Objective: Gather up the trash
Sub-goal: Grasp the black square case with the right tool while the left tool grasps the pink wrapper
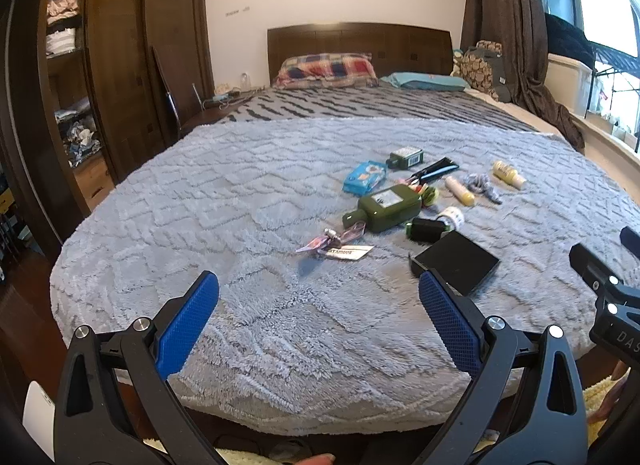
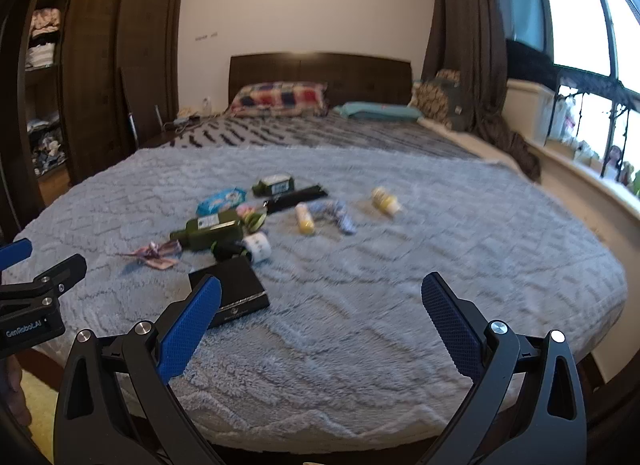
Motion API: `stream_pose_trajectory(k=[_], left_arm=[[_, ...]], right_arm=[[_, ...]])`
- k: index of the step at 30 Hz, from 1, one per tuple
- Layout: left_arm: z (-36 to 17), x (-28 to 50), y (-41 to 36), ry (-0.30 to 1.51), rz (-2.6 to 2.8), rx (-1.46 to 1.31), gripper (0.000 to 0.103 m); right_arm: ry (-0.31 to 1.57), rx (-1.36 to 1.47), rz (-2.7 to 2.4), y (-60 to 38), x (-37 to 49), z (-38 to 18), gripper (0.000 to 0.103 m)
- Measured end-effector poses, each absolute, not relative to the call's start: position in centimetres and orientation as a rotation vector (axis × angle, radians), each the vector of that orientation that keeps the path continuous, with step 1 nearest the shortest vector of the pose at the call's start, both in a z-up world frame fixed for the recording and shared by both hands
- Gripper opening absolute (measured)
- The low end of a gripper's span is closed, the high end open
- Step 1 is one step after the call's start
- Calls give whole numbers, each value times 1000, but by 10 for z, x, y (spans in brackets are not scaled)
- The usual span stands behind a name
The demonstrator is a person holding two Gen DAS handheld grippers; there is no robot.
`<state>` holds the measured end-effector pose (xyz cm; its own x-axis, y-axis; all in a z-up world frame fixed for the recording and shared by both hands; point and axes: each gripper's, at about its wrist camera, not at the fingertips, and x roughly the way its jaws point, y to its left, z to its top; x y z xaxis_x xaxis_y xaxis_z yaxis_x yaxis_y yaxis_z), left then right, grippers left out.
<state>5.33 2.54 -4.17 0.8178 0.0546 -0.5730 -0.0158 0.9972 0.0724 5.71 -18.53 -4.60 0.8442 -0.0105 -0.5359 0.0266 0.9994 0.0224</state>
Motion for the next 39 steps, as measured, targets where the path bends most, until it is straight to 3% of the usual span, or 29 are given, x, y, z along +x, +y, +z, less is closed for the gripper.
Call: stream_pose_trajectory(k=[22,29,33,37,39], left_arm=[[-90,128,58,740,8,78,95],[-105,163,59,787,-50,36,95],[-113,187,56,800,-54,39,94],[-123,207,53,829,-61,45,78],[-126,211,51,829,-54,61,76]], right_arm=[[793,-22,202,-135,144,-125,100],[771,-62,190,-127,163,-131,100],[770,-46,186,-130,169,-134,94],[763,-26,166,-137,169,-132,75],[765,-3,164,-141,170,-132,73]])
